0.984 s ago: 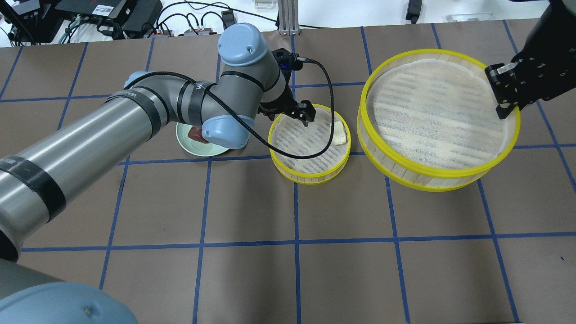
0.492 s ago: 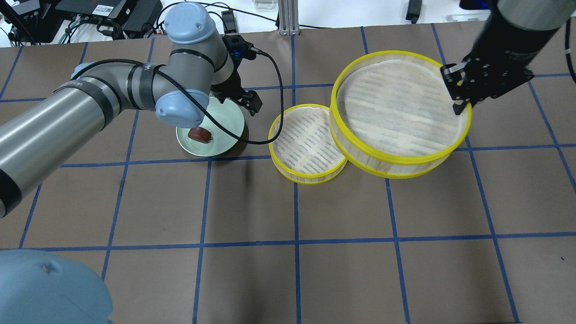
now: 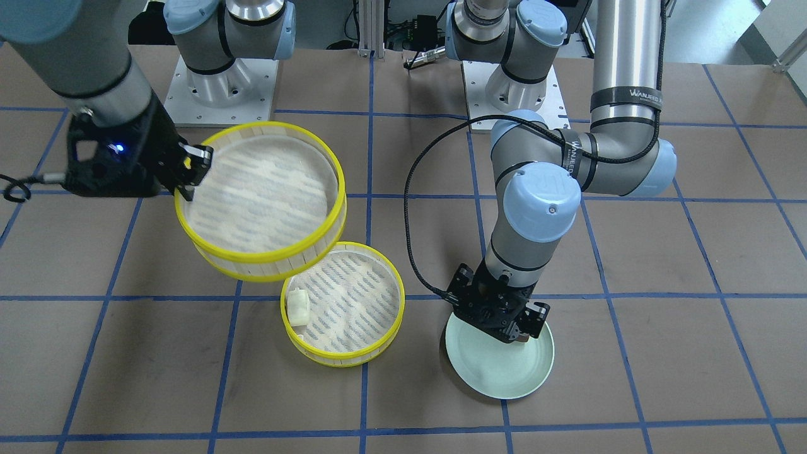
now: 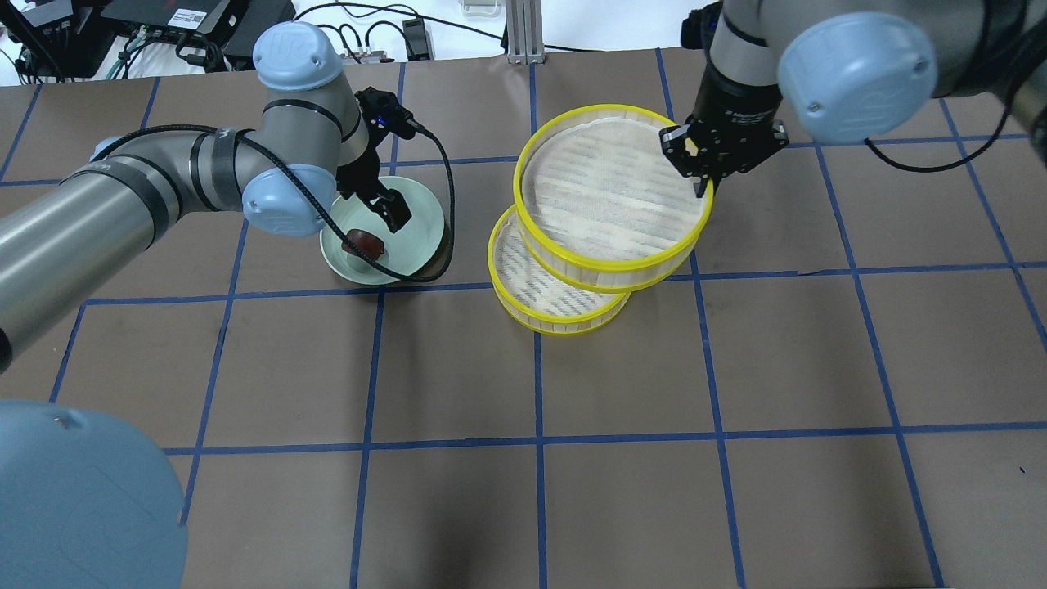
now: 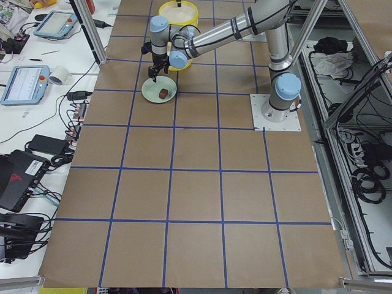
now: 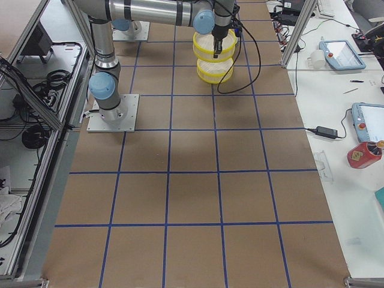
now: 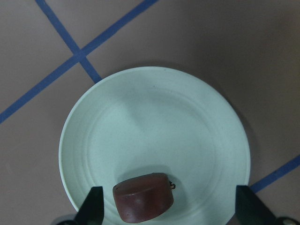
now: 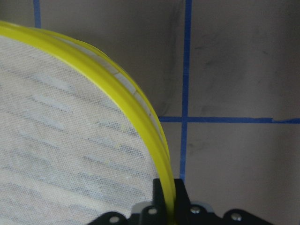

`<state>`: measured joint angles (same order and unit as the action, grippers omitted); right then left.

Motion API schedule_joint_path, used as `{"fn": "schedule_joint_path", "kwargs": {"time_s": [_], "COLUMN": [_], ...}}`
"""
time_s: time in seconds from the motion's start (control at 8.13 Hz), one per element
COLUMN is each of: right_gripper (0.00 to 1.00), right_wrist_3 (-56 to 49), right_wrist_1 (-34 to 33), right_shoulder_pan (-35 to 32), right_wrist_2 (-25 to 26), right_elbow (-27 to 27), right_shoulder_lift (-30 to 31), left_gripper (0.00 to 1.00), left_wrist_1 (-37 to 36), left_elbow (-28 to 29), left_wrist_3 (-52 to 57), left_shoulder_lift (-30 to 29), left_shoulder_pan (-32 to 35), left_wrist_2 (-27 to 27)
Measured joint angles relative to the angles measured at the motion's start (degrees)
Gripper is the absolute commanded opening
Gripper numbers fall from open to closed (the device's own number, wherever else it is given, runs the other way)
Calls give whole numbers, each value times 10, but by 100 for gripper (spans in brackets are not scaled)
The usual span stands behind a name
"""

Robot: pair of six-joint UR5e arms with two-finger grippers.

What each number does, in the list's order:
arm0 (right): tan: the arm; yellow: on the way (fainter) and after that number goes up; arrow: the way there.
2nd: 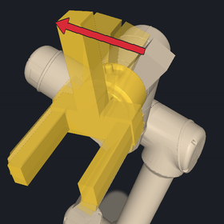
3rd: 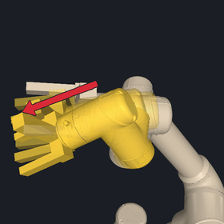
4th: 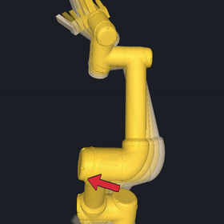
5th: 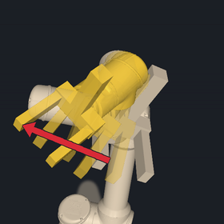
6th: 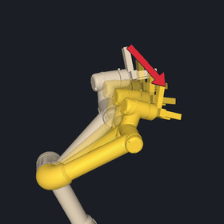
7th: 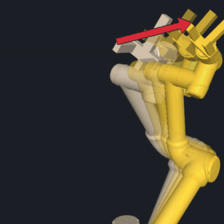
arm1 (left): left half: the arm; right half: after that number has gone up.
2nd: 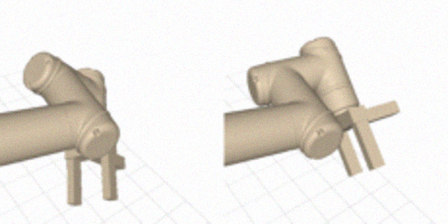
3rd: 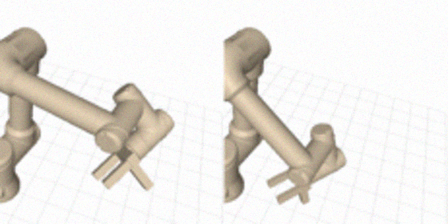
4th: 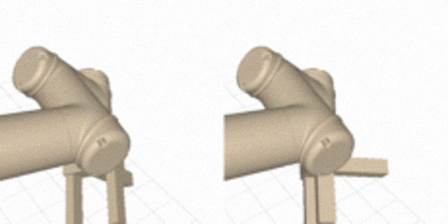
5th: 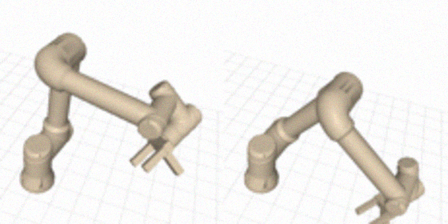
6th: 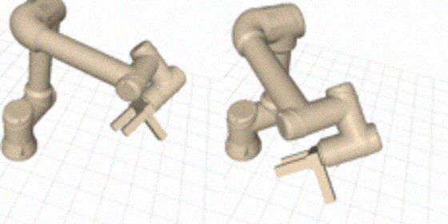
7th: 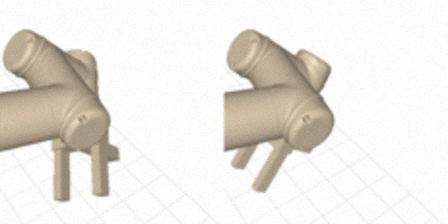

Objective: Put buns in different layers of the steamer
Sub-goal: 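Restack the top tier with the right gripper while left gripper returns to plate, then grasp the brown bun on the plate with the left gripper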

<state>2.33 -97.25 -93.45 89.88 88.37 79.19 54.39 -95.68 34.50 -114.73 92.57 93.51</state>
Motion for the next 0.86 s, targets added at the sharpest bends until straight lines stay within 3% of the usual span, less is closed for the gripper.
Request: {"fn": "schedule_joint_path", "kwargs": {"time_s": [0.37, 0.86], "right_gripper": [0, 0], "right_wrist_3": [32, 36], "right_wrist_1": [-62, -91], "right_shoulder_pan": [-41, -47], "right_wrist_2": [-2, -6], "right_elbow": [2, 33], "right_shoulder_lift": [-72, -94], "left_gripper": [100, 100], "left_wrist_1": [0, -1], "left_elbow": [-17, -19], "left_wrist_3": [52, 56], "left_shoulder_lift": [-18, -45], "left_shoulder_pan": [-19, -22], "left_wrist_2": [18, 23]}}
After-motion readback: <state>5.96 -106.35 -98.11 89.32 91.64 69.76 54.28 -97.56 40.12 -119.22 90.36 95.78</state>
